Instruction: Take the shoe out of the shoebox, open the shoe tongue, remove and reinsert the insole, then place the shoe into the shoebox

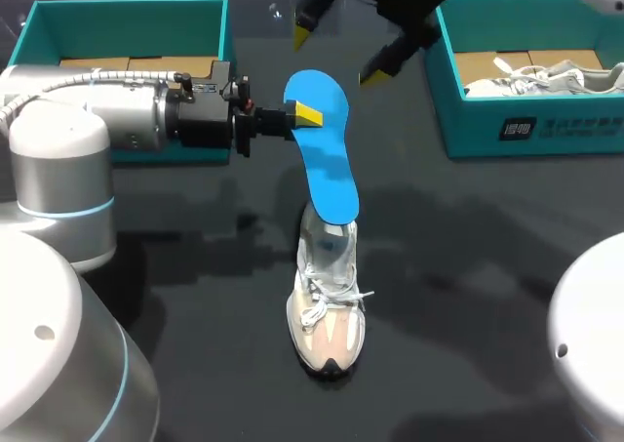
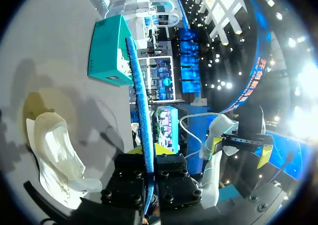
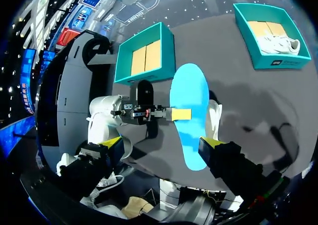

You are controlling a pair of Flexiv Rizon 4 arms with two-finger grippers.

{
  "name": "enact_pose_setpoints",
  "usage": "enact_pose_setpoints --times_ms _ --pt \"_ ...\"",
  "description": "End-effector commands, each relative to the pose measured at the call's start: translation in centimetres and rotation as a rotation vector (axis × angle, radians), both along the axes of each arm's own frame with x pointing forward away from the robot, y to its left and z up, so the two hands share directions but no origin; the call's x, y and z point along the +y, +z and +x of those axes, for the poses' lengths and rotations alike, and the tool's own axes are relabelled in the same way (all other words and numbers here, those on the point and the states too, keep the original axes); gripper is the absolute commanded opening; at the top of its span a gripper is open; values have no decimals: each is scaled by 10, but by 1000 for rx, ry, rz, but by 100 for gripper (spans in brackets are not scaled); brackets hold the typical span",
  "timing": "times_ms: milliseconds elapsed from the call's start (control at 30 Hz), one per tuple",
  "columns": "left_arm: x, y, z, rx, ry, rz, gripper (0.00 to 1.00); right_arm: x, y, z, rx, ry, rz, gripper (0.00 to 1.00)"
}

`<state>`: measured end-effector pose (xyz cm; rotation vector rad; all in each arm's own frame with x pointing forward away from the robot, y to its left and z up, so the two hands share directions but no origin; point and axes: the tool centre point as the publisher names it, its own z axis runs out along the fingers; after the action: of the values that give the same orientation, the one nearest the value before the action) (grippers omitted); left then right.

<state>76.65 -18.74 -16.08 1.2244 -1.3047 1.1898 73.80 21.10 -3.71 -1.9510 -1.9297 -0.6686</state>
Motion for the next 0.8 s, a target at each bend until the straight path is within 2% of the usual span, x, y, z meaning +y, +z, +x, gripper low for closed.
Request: enact_pose_setpoints --times_ms 33,400,800 --pt "-1 0 1 0 -1 1 0 9 9 -1 8 -32 -648 100" --pt "-1 0 1 0 -1 1 0 41 8 -13 -41 13 -778 100" --pt "-1 0 1 0 -1 1 0 47 6 -11 -51 31 -795 100"
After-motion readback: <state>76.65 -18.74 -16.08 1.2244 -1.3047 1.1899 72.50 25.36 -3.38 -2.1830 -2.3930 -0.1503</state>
